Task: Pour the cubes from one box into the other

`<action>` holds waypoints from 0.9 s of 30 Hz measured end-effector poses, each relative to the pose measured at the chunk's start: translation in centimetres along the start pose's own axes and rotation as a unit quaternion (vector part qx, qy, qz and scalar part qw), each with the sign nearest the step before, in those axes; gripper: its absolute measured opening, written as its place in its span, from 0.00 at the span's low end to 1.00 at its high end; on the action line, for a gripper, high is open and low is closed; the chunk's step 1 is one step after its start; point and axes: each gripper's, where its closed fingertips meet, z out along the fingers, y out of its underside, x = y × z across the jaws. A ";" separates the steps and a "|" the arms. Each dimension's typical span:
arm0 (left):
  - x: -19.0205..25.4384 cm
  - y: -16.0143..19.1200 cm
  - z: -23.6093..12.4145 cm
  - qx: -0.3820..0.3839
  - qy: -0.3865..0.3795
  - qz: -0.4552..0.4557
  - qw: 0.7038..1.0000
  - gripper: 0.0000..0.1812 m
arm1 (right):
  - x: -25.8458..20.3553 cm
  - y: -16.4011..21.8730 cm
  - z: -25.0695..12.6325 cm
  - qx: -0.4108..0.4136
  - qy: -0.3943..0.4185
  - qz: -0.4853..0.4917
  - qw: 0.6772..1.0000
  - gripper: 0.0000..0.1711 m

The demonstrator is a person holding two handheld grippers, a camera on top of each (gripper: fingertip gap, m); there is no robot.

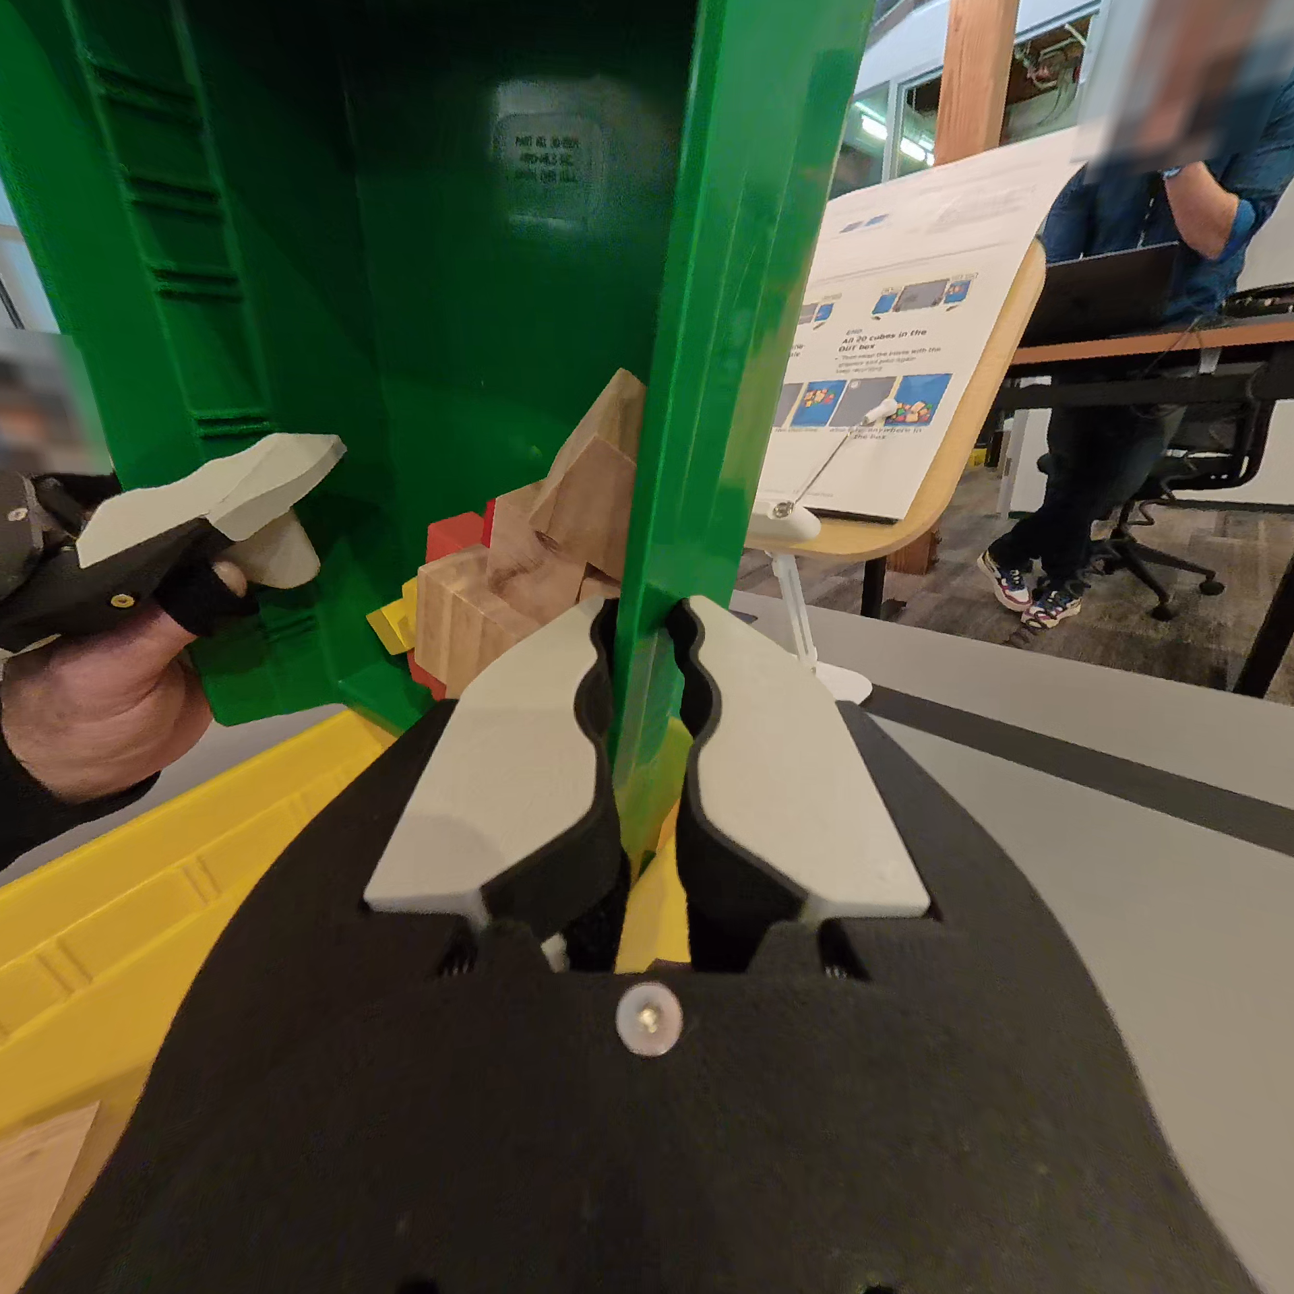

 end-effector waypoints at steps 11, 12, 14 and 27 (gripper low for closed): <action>0.7 0.2 0.4 0.006 0.010 0.032 0.999 0.15 | 0.1 1.7 -0.5 -0.039 -0.002 0.001 0.999 0.07; 0.7 0.2 0.4 0.009 0.010 0.032 0.999 0.15 | 0.0 1.6 -0.6 -0.037 -0.002 -0.002 0.999 0.07; 0.8 0.1 0.4 0.016 0.011 0.037 0.999 0.15 | 0.1 1.7 -0.7 -0.037 -0.004 -0.003 0.999 0.07; 1.7 -0.6 -0.8 0.052 0.018 0.073 0.996 0.16 | -0.1 2.7 -1.5 -0.060 -0.007 -0.023 0.998 0.05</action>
